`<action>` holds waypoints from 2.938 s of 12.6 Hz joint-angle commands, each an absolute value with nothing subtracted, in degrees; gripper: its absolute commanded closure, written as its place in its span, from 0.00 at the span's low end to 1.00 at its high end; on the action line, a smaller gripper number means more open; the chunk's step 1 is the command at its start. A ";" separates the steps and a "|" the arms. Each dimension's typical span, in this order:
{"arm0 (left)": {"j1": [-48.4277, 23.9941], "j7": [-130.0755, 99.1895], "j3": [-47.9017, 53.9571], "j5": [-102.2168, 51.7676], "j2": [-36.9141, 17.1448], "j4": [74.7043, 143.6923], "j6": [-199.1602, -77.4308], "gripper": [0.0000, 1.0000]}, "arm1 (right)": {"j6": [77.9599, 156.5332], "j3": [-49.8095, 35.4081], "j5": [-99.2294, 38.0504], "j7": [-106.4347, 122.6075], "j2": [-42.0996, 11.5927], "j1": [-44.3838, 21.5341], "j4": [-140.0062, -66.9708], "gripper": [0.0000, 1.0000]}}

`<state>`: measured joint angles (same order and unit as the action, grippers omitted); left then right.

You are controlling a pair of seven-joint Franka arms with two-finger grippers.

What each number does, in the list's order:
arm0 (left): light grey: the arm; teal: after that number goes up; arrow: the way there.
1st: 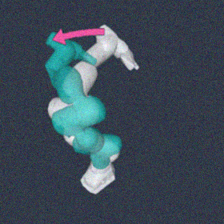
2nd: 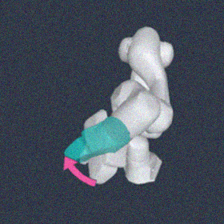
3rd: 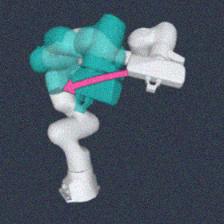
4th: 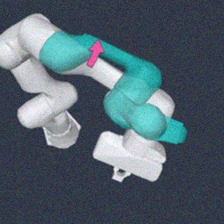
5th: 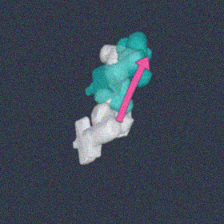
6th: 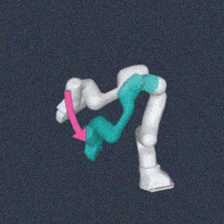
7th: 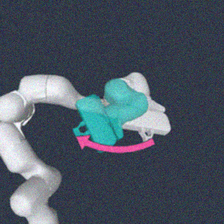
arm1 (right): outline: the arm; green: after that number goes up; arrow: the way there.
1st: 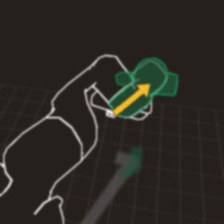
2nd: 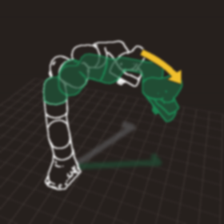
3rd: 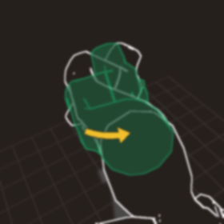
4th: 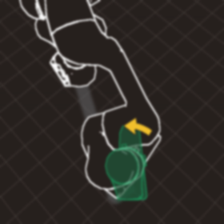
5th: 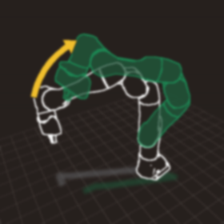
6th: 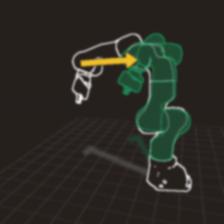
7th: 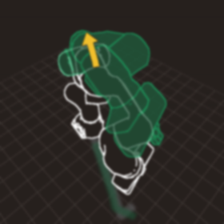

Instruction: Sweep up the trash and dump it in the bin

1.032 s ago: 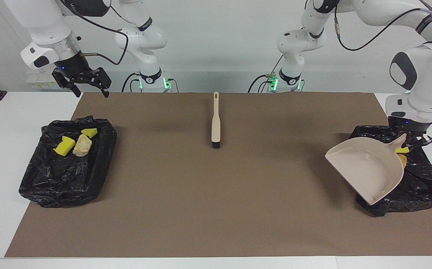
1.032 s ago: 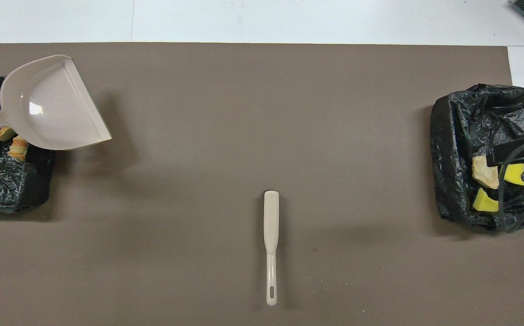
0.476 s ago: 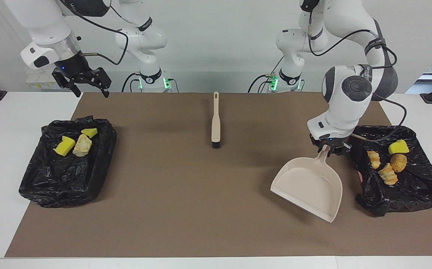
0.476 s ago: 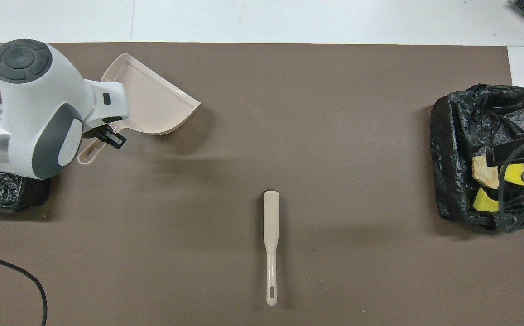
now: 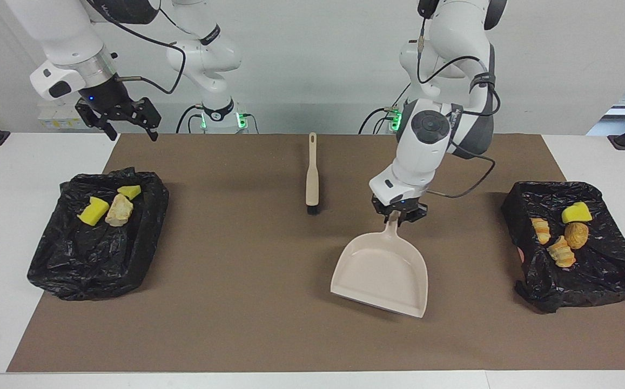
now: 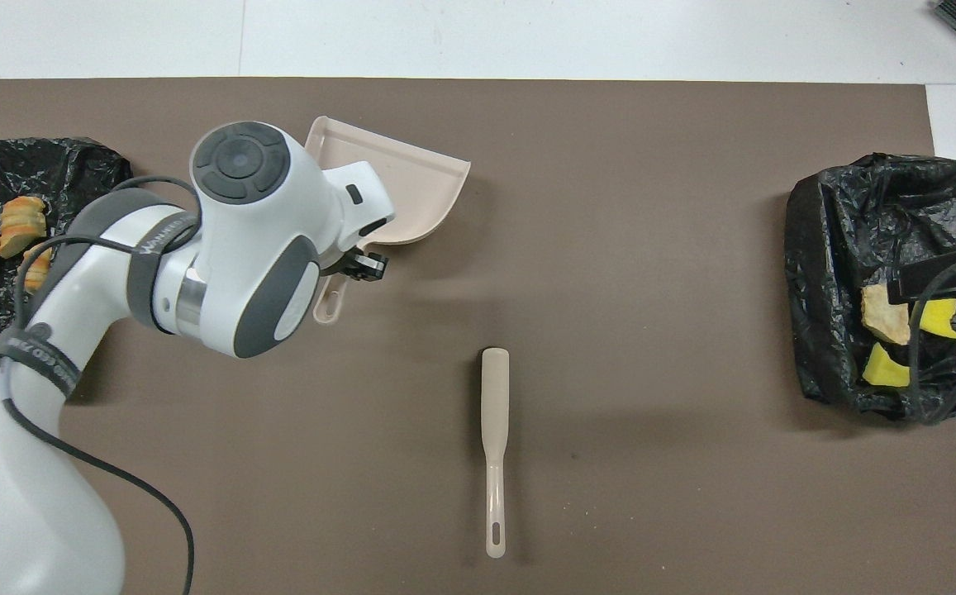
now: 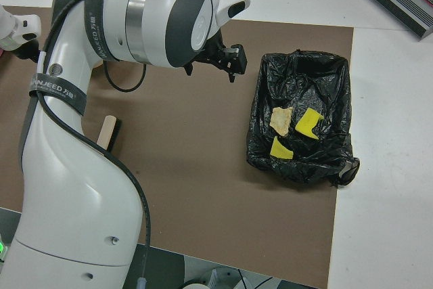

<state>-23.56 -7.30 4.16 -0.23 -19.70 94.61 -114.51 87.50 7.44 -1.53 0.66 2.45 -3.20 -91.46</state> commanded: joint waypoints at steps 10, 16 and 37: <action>-33.31 -29.80 2.90 -5.62 -37.44 76.82 -125.32 1.00 | 86.66 7.29 -2.37 0.09 2.72 -2.72 -91.14 0.00; -33.40 -29.80 2.90 -5.36 -35.69 77.25 -124.10 0.42 | 86.66 7.29 -2.37 0.09 2.72 -2.72 -91.14 0.00; -3.35 8.69 0.09 -0.97 0.35 84.83 -92.21 0.00 | 86.57 7.12 -0.63 0.09 2.72 -3.16 -90.88 0.00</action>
<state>-4.61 7.13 -0.26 -2.15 1.79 89.70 -96.22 87.50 7.43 -1.39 0.66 2.45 -3.21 -91.45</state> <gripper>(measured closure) 0.000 0.000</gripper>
